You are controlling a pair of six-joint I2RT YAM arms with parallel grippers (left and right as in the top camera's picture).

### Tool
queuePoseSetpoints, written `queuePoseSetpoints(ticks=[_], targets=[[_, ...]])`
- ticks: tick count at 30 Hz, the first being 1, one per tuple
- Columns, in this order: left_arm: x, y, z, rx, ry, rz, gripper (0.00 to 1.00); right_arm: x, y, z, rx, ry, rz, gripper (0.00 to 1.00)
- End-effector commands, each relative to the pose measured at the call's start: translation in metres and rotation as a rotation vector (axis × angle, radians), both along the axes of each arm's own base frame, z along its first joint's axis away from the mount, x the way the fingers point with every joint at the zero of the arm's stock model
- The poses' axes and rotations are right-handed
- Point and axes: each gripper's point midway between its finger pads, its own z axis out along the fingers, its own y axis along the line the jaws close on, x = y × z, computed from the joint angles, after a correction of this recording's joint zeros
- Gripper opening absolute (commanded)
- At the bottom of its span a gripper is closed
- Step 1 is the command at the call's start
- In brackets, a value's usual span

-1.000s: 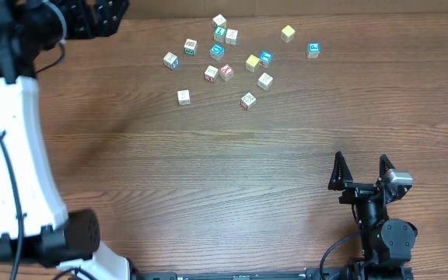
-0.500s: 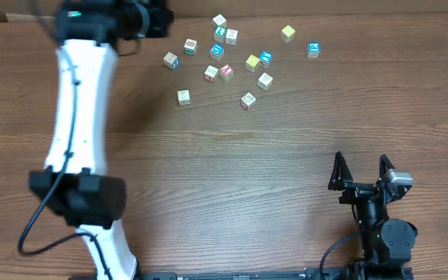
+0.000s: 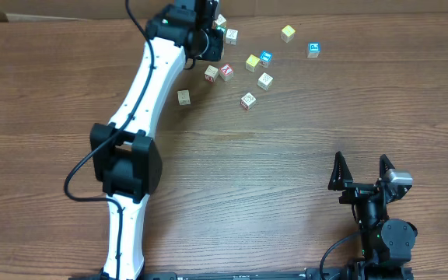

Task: Form a tower
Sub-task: 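Raise the left arm and move its gripper over the blue-lettered block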

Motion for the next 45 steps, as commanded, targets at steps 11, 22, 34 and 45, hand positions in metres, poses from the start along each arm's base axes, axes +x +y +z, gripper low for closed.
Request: queuePoseSetpoints(ticks=[11,22,34,45], targets=[[0.054,-0.001,-0.029,0.057,-0.160,0.073,0.68,0.000,0.002,-0.001,-0.004,-0.006,0.009,1.00],[0.077,-0.009,-0.087,0.105,-0.196,-0.003,0.64,0.000,0.002,-0.001,-0.004,-0.006,0.009,1.00],[0.076,-0.008,-0.121,0.122,-0.163,-0.013,0.58,0.000,0.002,-0.001,-0.004,-0.006,0.009,1.00],[0.081,-0.010,-0.122,0.115,-0.191,-0.010,0.51,0.000,0.002,-0.001,-0.004,-0.006,0.009,1.00]])
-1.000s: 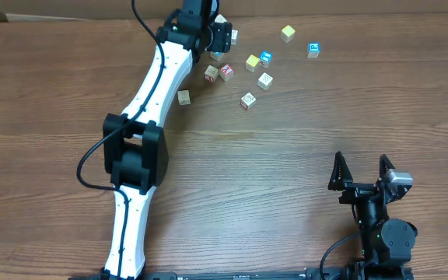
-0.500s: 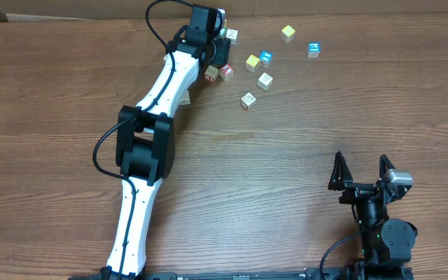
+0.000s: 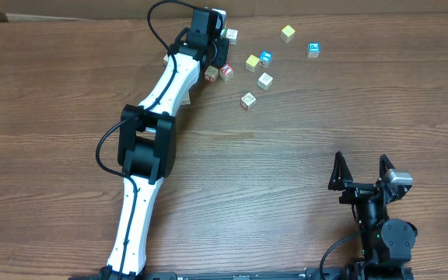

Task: Form a tower
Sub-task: 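Raise the left arm and move its gripper over the blue-lettered block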

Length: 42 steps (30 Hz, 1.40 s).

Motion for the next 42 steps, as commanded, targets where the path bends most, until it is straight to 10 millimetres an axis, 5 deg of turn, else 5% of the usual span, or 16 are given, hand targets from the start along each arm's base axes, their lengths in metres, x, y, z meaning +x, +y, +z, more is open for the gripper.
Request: queuePoseSetpoints(ticks=[1,19,28,36,42], targets=[[-0.003,-0.002,-0.016,0.022,0.017,-0.007,0.51,0.000,0.002,-0.001,-0.005,-0.005,0.009,1.00],[-0.008,0.000,-0.036,0.037,0.058,-0.006,0.50,0.000,0.002,-0.001,-0.005,-0.006,0.009,1.00],[0.001,-0.003,-0.023,0.021,0.009,-0.005,0.33,0.000,0.002,-0.001,-0.005,-0.005,0.009,1.00],[0.008,-0.005,0.042,-0.008,-0.082,-0.004,0.24,0.000,0.002,-0.001,-0.005,-0.005,0.009,1.00],[-0.007,0.000,0.126,-0.034,-0.146,0.001,0.24,0.000,0.002,-0.001,-0.005,-0.005,0.009,1.00]])
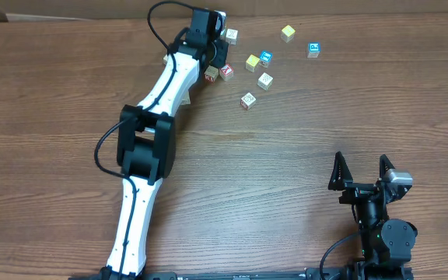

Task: Form a tower
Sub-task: 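Raise the left arm and move its gripper over the blue-lettered block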

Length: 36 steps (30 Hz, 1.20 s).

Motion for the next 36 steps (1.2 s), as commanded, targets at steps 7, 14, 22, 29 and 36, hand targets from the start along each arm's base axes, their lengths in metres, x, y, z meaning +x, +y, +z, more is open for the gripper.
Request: queuePoseSetpoints(ticks=[7,14,22,29,36], targets=[[-0.071,0.021,0.236,-0.116,-0.154,0.069,0.23,0.000,0.002,-0.001,-0.005,-0.006,0.009,1.00],[-0.173,0.053,0.289,-0.123,-0.016,0.127,0.21,0.000,0.002,-0.001,-0.005,-0.006,0.009,1.00],[-0.252,0.077,0.260,-0.056,0.275,0.203,0.21,0.000,0.002,-0.001,-0.005,-0.006,0.009,1.00],[-0.276,0.063,0.202,0.008,0.462,0.214,0.22,0.000,0.002,-0.001,-0.005,-0.006,0.009,1.00],[-0.300,0.027,0.111,0.065,0.599,0.211,0.20,0.000,0.002,-0.001,-0.005,-0.006,0.009,1.00]])
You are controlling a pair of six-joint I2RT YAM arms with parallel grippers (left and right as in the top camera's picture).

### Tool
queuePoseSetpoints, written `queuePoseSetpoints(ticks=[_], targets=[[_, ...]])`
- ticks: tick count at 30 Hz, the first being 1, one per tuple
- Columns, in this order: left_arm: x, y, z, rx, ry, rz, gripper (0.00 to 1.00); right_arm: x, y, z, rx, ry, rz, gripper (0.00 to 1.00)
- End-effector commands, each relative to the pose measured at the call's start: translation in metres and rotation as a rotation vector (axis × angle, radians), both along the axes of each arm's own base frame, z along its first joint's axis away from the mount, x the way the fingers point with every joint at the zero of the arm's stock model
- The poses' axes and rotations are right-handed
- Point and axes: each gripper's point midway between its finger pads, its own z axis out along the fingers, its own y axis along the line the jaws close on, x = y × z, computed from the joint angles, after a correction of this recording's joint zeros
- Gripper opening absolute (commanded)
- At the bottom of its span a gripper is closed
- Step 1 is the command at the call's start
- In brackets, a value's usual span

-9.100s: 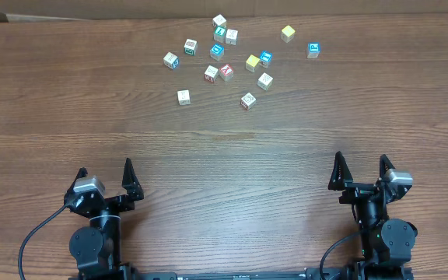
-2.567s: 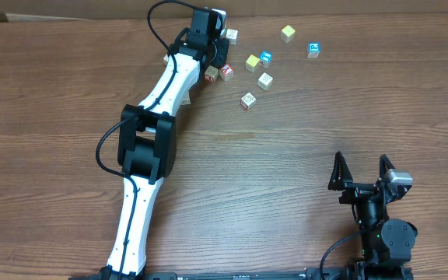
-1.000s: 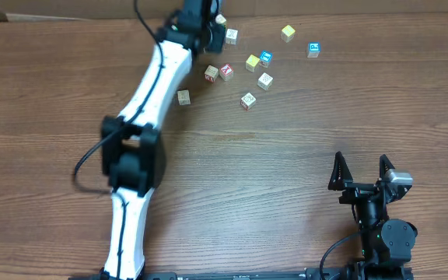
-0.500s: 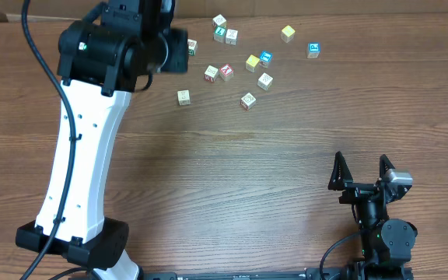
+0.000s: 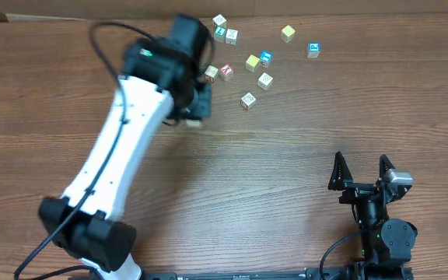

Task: Form a tower
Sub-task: 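Raise the left arm and move its gripper over the blue-lettered block, then lower the left gripper and grasp the blue 'D' block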

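Observation:
Several small lettered cubes lie scattered at the far side of the table. Among them are a tan cube, a red one, a yellow one, a blue one and a white one. My left gripper hangs raised and blurred, nearer than the cluster. A tan block shows at its fingertips, seemingly held. My right gripper stands open at the near right with nothing in it.
More cubes sit further off: a white one with two beside it, a yellow one and a blue one. The left arm spans the table's left half. The wooden table runs to the near edge.
The left arm has pulled back from the far cubes and risen toward the camera. Its gripper is now nearer than the cluster, with a tan block at its tips. The right arm is unchanged.
The left gripper was first at the far cubes, with a tan block lying alone on the near left of the cluster. At the two later moments the arm lay stretched over that spot. Now the arm is raised, with a tan block at the gripper.

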Motion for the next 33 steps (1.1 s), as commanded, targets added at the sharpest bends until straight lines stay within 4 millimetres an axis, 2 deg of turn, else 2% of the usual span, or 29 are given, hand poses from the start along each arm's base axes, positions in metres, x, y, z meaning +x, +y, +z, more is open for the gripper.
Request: queuePoseSetpoints(ticks=[1,5,11,16,21,28,31,33], targets=[[-0.014,-0.018,-0.050,0.020,0.062,0.028,0.20,0.000,0.002,-0.001,-0.005,-0.005,0.009,1.00],[-0.018,-0.035,-0.095,0.000,0.051,0.054,0.20,0.000,0.002,-0.001,-0.005,-0.005,0.009,1.00],[-0.013,-0.057,-0.138,-0.061,-0.030,0.085,0.20,0.000,0.002,-0.001,-0.005,-0.005,0.009,1.00],[-0.011,-0.049,-0.166,-0.001,-0.141,0.199,0.14,0.000,0.002,-0.001,-0.005,-0.005,0.009,1.00],[-0.009,-0.057,-0.173,-0.028,-0.186,0.192,0.18,0.000,0.002,-0.001,-0.005,-0.005,0.009,1.00],[-0.011,-0.059,-0.174,-0.027,-0.183,0.183,0.46,0.000,0.002,-0.001,-0.005,-0.005,0.009,1.00],[-0.011,-0.059,-0.174,-0.027,-0.183,0.184,0.47,0.000,0.002,-0.001,-0.005,-0.005,0.009,1.00],[-0.011,-0.060,-0.174,-0.028,-0.184,0.184,0.45,0.000,0.002,-0.001,-0.005,-0.005,0.009,1.00]])
